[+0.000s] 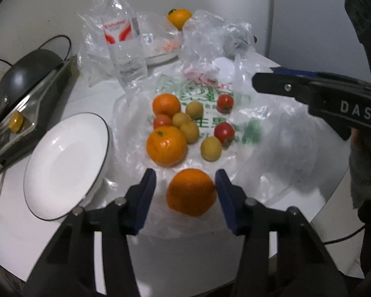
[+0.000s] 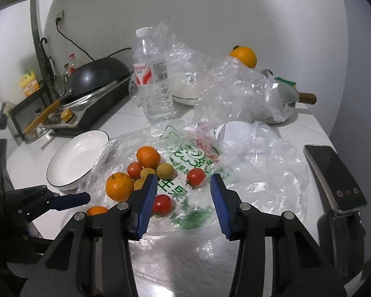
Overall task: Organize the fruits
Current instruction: 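Grasp a large orange with the left tool while the right tool grasps a red cherry tomato, then carry the orange with the left tool while the right tool carries the tomato to the plate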
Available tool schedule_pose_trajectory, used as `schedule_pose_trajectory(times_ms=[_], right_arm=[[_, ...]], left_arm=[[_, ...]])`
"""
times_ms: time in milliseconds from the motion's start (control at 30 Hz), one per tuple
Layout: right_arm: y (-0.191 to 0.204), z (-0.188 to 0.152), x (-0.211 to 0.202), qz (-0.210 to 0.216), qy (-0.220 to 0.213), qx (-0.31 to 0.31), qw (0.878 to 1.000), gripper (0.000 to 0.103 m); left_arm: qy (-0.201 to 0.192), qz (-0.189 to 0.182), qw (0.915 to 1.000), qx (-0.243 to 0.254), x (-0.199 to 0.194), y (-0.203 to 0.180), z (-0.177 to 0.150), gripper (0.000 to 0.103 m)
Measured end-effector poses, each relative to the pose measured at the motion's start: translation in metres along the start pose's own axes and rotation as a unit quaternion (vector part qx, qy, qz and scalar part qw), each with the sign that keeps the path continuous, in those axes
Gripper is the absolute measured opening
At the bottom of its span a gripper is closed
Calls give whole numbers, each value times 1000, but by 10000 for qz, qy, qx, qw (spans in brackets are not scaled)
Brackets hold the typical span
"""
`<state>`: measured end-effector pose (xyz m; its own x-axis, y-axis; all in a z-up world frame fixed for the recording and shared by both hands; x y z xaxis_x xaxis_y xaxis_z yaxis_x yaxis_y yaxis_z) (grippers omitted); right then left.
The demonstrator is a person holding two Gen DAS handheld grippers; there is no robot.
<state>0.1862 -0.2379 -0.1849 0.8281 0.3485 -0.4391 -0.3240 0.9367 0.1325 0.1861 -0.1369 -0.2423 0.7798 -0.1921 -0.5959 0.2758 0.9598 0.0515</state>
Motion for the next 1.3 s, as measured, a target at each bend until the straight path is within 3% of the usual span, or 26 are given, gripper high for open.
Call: schedule_pose_trajectory(times_ms=[367, 600, 1000, 1300], right_arm=[[7, -21, 30, 283, 445, 195, 9984, 46], [14, -28, 43, 479, 638, 260, 9965, 38], [24, -39, 55, 633, 886, 190, 9939, 34], [18, -41, 54, 669, 970, 518, 9917, 27]], left_arm=[[210, -169, 9996, -47, 11, -2, -8, 46], [152, -257, 9995, -78, 10, -2, -6, 45], [-168, -307, 9993, -151, -2, 4, 8, 45], [-515, -285, 9981, -163, -18, 10, 20, 45]])
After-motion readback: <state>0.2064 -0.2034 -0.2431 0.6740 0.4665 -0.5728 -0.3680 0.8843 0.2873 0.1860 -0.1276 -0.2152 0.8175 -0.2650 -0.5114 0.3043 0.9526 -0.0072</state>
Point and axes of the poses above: each gripper's, at about its wrist camera, not at the fingertips, and x roughly the way its jaws point, y to its left, z to its top, the point moved 7 cm from there along x, roughly the way its jaws point, and after that the axes turned 12 degrees about -y, right-handed, at the moved point
